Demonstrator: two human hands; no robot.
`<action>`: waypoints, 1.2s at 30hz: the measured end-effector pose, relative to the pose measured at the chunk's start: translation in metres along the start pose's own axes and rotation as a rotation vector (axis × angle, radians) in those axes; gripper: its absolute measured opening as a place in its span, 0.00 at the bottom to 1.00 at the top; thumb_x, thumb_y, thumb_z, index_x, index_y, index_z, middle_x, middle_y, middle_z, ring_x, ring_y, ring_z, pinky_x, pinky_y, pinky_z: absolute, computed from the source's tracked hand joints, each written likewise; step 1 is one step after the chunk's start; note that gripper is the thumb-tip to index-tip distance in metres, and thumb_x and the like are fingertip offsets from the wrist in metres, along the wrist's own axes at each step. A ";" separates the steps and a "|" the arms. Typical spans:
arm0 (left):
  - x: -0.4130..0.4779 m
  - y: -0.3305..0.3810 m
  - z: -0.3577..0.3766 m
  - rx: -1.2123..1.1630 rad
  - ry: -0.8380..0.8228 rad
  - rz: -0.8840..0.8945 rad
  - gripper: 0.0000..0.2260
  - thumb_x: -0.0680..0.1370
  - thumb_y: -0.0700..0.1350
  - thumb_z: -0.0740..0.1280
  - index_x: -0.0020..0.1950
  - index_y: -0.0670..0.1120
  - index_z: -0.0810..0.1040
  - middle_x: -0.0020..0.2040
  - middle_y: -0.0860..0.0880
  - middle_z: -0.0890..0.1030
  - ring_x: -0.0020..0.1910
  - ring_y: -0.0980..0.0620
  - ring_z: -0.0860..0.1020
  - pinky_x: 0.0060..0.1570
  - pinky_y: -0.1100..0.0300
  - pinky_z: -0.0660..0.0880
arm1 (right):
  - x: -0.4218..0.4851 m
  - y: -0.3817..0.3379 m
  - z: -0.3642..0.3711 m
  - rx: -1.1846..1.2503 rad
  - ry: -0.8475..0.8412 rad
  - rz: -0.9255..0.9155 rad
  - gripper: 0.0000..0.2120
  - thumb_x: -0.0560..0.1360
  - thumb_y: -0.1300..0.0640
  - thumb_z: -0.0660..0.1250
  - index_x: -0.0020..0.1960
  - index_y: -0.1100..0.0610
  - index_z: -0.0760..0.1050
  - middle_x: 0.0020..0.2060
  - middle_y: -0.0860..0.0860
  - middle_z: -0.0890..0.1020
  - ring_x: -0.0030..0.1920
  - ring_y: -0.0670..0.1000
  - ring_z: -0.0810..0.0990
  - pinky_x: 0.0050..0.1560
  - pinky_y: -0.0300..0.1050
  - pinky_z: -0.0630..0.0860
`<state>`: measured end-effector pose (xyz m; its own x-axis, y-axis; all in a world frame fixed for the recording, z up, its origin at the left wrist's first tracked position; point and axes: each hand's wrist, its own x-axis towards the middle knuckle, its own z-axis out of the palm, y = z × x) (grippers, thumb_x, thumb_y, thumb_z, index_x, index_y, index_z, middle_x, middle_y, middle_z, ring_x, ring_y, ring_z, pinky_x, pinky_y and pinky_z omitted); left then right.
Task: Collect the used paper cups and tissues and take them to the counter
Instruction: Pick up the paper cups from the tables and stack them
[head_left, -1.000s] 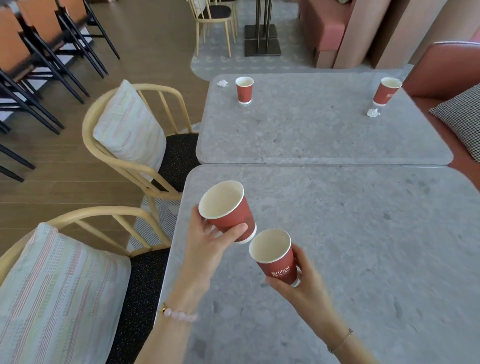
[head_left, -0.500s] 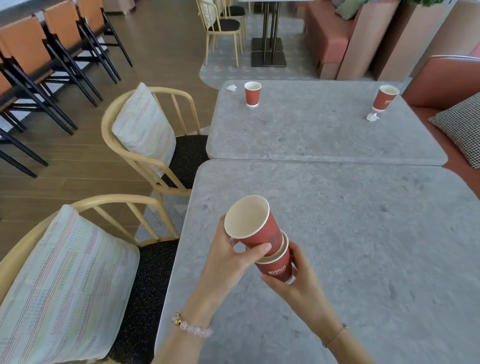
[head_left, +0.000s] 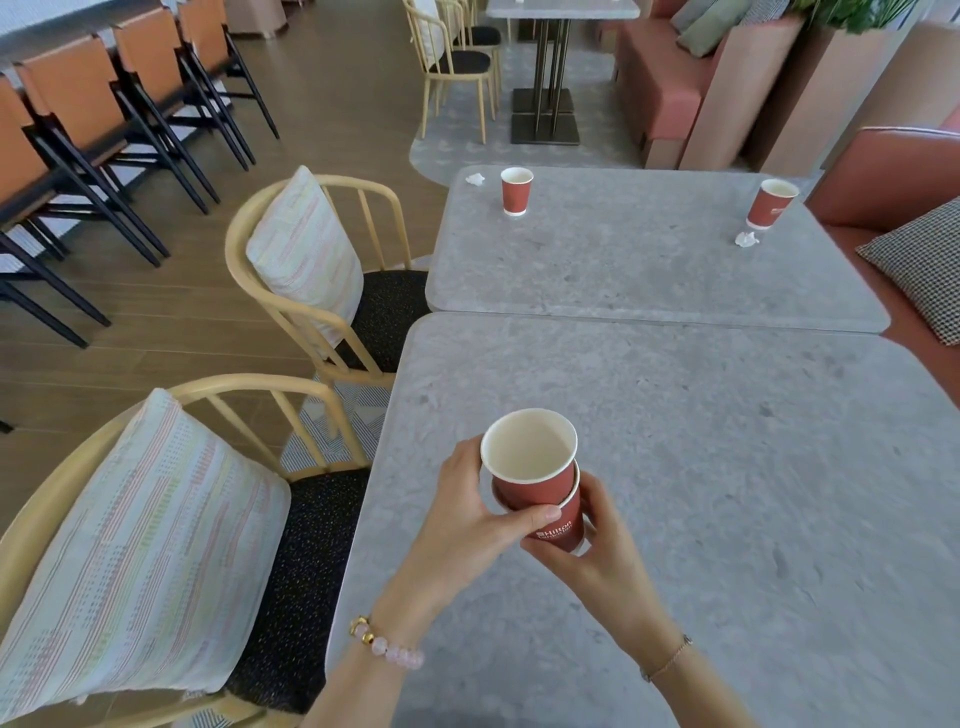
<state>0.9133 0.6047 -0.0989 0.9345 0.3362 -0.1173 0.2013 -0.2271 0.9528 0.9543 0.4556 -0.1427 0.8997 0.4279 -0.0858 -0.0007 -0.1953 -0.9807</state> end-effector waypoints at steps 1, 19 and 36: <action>-0.001 0.000 0.000 0.004 -0.012 0.002 0.32 0.56 0.61 0.74 0.58 0.60 0.69 0.60 0.58 0.74 0.65 0.58 0.68 0.62 0.61 0.66 | -0.001 -0.001 0.000 0.005 0.002 -0.003 0.29 0.66 0.66 0.77 0.63 0.52 0.70 0.55 0.45 0.80 0.53 0.42 0.79 0.50 0.32 0.74; -0.021 0.024 -0.020 0.436 0.241 0.362 0.19 0.78 0.56 0.57 0.64 0.49 0.72 0.60 0.56 0.76 0.61 0.58 0.71 0.60 0.62 0.68 | -0.009 -0.012 -0.010 0.015 0.052 -0.008 0.31 0.65 0.64 0.77 0.63 0.50 0.69 0.56 0.44 0.79 0.53 0.39 0.78 0.50 0.29 0.73; -0.032 0.025 -0.036 1.008 0.344 0.532 0.19 0.78 0.52 0.56 0.61 0.43 0.76 0.54 0.47 0.80 0.56 0.46 0.77 0.56 0.47 0.74 | -0.027 -0.034 -0.020 0.019 0.138 -0.107 0.31 0.65 0.66 0.77 0.63 0.49 0.70 0.55 0.43 0.80 0.51 0.37 0.79 0.46 0.26 0.72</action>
<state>0.8782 0.6213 -0.0611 0.8736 0.1749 0.4541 0.0958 -0.9767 0.1919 0.9385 0.4327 -0.1031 0.9464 0.3201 0.0428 0.0912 -0.1379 -0.9862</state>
